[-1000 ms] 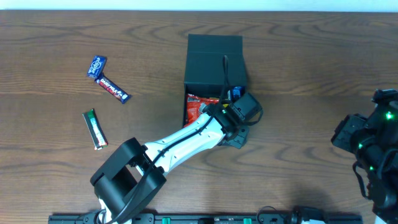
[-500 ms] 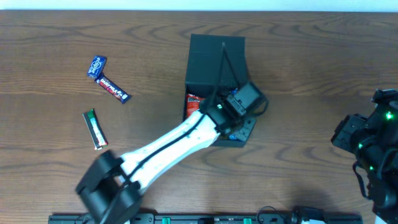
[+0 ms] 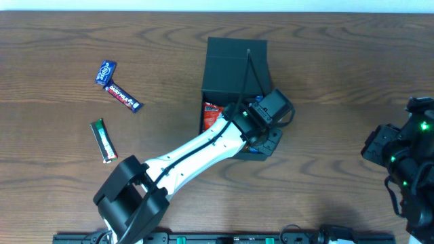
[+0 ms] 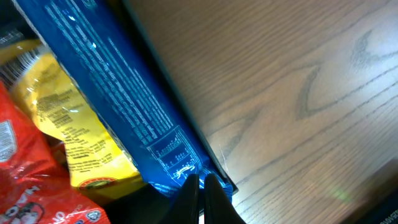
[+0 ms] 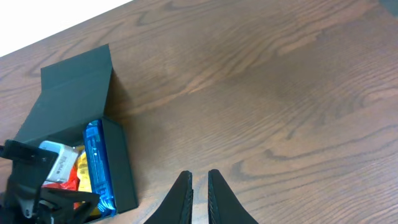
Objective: Pack container
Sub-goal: 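Lower the blue pack upright along the box's right wall and press down, then release the blue pack and withdraw the left gripper to the pile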
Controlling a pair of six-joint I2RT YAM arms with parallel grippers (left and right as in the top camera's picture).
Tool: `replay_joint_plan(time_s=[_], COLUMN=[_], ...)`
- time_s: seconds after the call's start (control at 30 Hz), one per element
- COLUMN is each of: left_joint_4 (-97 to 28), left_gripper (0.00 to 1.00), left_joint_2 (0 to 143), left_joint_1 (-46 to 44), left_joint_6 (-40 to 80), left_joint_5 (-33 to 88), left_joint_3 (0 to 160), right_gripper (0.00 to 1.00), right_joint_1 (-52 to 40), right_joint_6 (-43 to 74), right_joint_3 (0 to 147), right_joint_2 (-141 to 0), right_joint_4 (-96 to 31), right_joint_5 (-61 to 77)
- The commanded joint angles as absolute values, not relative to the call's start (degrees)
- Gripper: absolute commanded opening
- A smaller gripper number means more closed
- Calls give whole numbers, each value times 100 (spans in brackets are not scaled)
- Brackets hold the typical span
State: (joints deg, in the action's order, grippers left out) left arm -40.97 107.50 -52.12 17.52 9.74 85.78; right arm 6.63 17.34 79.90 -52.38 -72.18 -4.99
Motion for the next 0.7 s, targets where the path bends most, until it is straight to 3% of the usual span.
replay_joint_plan(time_s=[0.0, 0.67], left_joint_4=[-4174, -4305], left_gripper=[6, 6], left_joint_2=[10803, 11222], left_joint_1=[-5179, -5168], left_joint_6=[1647, 1625], left_joint_5=[1057, 1052], left_joint_3=[8595, 8573], right_gripper=[10, 10], right_joint_1=[694, 694], right_joint_6=[1662, 1664], right_joint_3=[8088, 8088], right_joint_2=[-5207, -5207], right_joint_4=[-7225, -7227], right_joint_5=[-582, -580])
